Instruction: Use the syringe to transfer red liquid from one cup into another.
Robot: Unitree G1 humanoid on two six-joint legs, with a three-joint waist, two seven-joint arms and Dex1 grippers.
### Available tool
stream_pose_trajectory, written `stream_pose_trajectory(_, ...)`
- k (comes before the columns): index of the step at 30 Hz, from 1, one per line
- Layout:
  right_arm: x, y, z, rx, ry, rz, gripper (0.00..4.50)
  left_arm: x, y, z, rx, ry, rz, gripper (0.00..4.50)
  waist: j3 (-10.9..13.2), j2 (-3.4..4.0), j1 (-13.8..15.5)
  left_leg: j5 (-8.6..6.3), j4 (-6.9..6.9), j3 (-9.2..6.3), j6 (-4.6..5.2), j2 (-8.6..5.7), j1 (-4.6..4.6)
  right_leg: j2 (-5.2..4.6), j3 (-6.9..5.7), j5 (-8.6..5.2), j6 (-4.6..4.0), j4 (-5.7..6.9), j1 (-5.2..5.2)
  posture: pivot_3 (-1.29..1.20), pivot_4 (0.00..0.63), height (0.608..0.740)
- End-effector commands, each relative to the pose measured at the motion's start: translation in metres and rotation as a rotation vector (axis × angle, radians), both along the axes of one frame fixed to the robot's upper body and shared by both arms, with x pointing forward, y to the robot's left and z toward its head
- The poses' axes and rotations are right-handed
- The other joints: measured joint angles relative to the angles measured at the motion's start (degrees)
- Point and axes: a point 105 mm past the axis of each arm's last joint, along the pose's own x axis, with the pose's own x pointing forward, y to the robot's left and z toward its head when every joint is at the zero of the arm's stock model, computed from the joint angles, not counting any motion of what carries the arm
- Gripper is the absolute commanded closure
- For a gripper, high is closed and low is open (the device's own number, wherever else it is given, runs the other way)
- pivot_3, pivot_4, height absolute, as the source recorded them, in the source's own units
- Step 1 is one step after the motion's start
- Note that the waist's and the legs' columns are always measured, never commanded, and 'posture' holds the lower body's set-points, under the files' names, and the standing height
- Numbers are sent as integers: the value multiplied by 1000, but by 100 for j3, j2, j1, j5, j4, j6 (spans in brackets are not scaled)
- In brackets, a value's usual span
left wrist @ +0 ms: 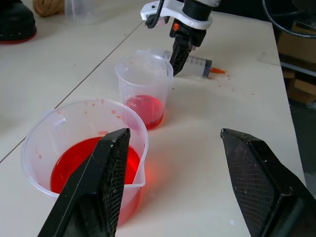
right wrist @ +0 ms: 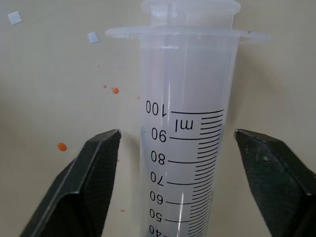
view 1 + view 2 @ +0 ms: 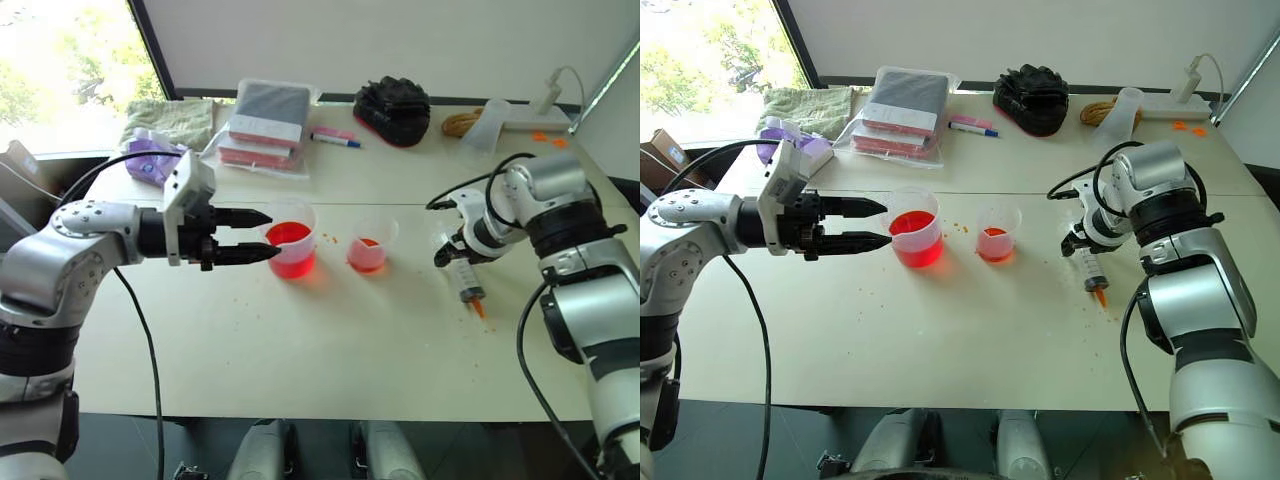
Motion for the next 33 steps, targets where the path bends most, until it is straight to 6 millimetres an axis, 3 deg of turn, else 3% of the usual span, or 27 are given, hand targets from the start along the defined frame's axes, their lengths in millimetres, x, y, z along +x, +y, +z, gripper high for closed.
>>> stream_pose_trajectory(1, 5, 4, 14, 18, -38, 1, 2822, -4, 2, 13, -7, -52, 3, 1462, 0, 0, -1, 0, 0, 0, 0, 0, 0, 0, 0, 0, 0, 0, 0, 0, 150, 740)
stream_pose_trajectory(2, 5, 5, 14, 20, -38, 1, 3150, -4, 2, 13, -7, -52, 4, 1462, 0, 0, -2, 0, 0, -1, 0, 1, 0, 1, 0, 0, 0, 0, 1, 0, 150, 740)
stream_pose_trajectory(8, 9, 2, 22, 9, -94, -7, 3162, -3, 2, 13, -7, -52, 7, 1462, 0, 0, -14, 0, 0, -1, 0, 1, 2, 3, 0, 0, 0, 0, 1, 0, 150, 740)
stream_pose_trajectory(12, 14, 1, 45, 22, -210, 16, 3162, -1, 3, 16, -9, -54, 10, 1462, 0, 1, -9, 0, -1, -2, 0, 3, 1, 4, 0, 0, 0, 1, 0, 0, 150, 740)
stream_pose_trajectory(15, 22, 1, 71, -6, -392, 73, 3162, 1, 5, 21, -23, -56, 13, 1462, 0, 0, 7, 0, -1, -2, 0, 3, 1, 4, 0, 0, 0, 0, 0, 0, 150, 740)
stream_pose_trajectory(19, 29, 12, 135, -72, -794, 189, 3162, 9, 10, 31, -57, -65, 35, 1462, 0, 1, 10, 0, 0, -2, 0, 3, 1, 5, 0, 0, 1, 0, 1, 0, 150, 740)
stream_pose_trajectory(23, 25, 40, 178, -45, -1086, 299, 3162, 16, 14, 37, -66, -76, 47, 1462, 0, 1, -11, 0, -1, -3, 0, 6, 2, 13, 0, 0, 1, 0, 0, 0, 150, 740)
stream_pose_trajectory(27, 11, 94, 213, 46, -1387, 493, 3162, 24, 16, 48, -69, -120, 65, 1462, 0, 0, -33, 1, 0, -1, -2, 11, 5, 18, 1, 0, 1, 5, 0, 0, 150, 740)
stream_pose_trajectory(30, -7, 143, 222, 329, -1469, 677, 3162, 23, 13, 66, -90, -150, 51, 1462, 1, -1, -21, 3, 0, -1, -5, 14, 4, 23, 2, 0, 2, 8, -2, 0, 150, 740)
stream_pose_trajectory(33, -17, 169, 229, 570, -1509, 738, 3162, 27, 19, 79, -104, -170, 66, 1462, 1, -1, 5, 4, 1, -4, -7, 18, 3, 39, 2, 0, 2, 12, 1, 0, 150, 740)
